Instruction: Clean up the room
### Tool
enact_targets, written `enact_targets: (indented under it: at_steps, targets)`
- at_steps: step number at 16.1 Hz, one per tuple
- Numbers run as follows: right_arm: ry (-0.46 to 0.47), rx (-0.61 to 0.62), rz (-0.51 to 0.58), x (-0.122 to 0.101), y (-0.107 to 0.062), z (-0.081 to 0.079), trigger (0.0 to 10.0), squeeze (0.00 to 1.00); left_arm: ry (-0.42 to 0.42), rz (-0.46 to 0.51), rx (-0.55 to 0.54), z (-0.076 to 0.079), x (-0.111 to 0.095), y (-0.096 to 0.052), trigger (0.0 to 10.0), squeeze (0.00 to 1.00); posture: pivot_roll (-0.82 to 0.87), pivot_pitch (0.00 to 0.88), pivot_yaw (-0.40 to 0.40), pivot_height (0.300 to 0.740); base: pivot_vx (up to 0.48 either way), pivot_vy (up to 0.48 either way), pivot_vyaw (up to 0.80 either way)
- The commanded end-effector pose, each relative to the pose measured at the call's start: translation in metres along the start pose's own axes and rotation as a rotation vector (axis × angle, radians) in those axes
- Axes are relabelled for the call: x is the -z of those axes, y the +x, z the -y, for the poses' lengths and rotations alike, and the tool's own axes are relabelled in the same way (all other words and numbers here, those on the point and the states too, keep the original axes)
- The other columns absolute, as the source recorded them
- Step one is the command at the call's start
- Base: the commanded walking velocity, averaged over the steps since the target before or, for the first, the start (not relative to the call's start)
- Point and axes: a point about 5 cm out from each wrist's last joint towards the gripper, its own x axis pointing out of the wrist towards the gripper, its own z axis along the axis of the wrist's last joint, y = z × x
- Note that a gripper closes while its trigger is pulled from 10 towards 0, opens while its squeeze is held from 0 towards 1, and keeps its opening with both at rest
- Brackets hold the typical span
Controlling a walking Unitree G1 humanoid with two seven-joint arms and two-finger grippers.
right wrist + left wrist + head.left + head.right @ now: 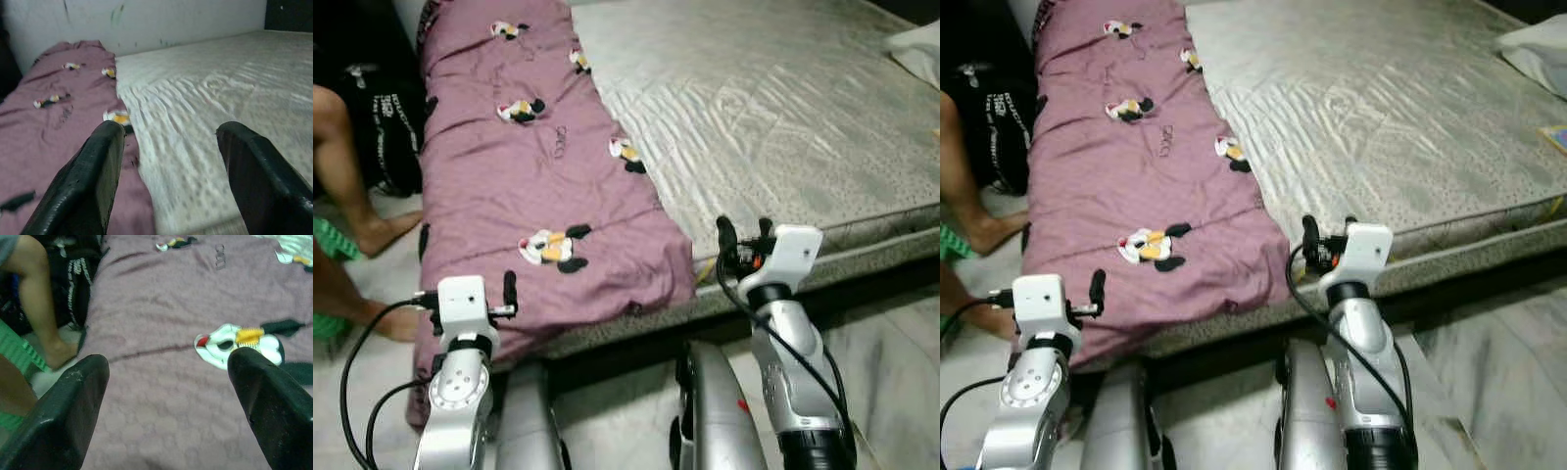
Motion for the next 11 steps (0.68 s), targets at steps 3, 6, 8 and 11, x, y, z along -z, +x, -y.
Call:
enact_targets:
  at_steps: [3,6,8,11]
  targets:
    - [0.010,-0.010,0.011,-0.009,0.004,-0.004,10.0,0.00,0.007,0.023,-0.002,0.000,-0.001,0.005,10.0,0.00,-0.03,0.000,0.046,0.662,0.000,0.000,0.00]
    - [0.010,-0.010,0.007,-0.010,0.005,-0.004,10.0,0.00,0.003,0.022,-0.009,0.001,-0.001,0.006,10.0,0.00,-0.03,0.000,0.043,0.697,0.000,0.000,0.00]
    - [-0.018,0.003,-0.016,-0.005,0.003,-0.004,10.0,0.00,0.004,0.020,-0.015,-0.001,0.000,0.005,10.0,0.00,-0.03,0.000,0.045,0.727,0.000,0.000,0.00]
    - [-0.045,0.064,-0.056,0.002,0.000,-0.001,10.0,0.00,0.011,0.020,-0.015,-0.002,0.000,0.006,10.0,0.00,-0.03,0.002,0.048,0.727,0.000,0.000,0.00]
